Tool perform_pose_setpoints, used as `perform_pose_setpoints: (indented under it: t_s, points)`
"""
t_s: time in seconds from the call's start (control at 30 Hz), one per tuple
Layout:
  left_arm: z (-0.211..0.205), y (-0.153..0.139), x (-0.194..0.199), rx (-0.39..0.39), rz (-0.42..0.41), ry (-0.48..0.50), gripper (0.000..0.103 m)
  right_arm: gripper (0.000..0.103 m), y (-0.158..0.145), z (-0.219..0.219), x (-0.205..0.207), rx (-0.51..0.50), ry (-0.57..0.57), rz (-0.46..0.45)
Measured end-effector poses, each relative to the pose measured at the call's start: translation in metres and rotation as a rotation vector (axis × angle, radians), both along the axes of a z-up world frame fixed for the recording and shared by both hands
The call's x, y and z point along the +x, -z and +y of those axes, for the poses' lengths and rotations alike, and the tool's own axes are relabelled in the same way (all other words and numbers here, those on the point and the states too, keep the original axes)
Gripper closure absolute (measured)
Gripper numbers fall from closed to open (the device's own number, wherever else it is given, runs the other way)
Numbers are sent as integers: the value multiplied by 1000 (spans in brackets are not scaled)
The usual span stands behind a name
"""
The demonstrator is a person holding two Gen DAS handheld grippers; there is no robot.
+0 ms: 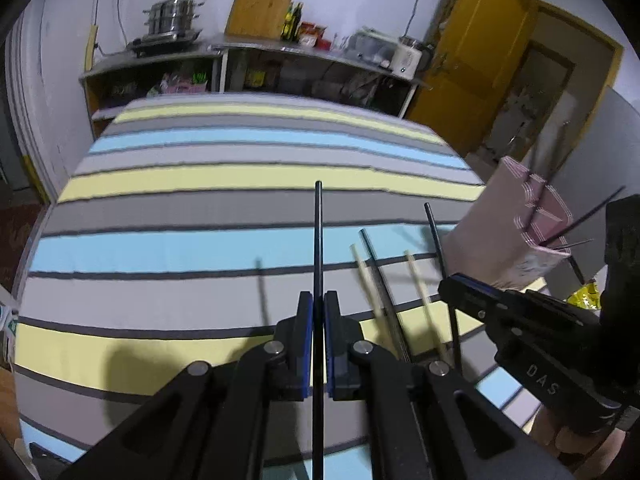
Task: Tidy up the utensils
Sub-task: 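Close the left gripper on a black chopstick while the right grasps another black one, then lift both held black chopsticks and carry them over the pink holder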
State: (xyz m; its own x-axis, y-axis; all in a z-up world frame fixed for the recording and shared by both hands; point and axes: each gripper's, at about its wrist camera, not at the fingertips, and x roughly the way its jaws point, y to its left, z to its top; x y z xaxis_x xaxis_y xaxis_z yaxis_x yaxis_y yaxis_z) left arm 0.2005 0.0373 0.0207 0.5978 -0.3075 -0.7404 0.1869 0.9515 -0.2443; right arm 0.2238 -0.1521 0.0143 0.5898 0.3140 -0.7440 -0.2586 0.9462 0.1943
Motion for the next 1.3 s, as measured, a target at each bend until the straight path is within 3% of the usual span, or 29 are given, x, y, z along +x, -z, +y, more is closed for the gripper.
perform_pose_setpoints:
  t_s: [0.5, 0.87, 1.3]
  points:
    - [-4, -69, -44, -49, -137, 70, 97, 98, -73, -24, -57, 64, 8, -140]
    - [-12, -100, -51, -70, -184, 117, 97, 98, -99, -42, -79, 85, 39, -207]
    - [-65, -138, -40, -119, -227, 245, 97, 98, -136, -100, -94, 96, 143, -274]
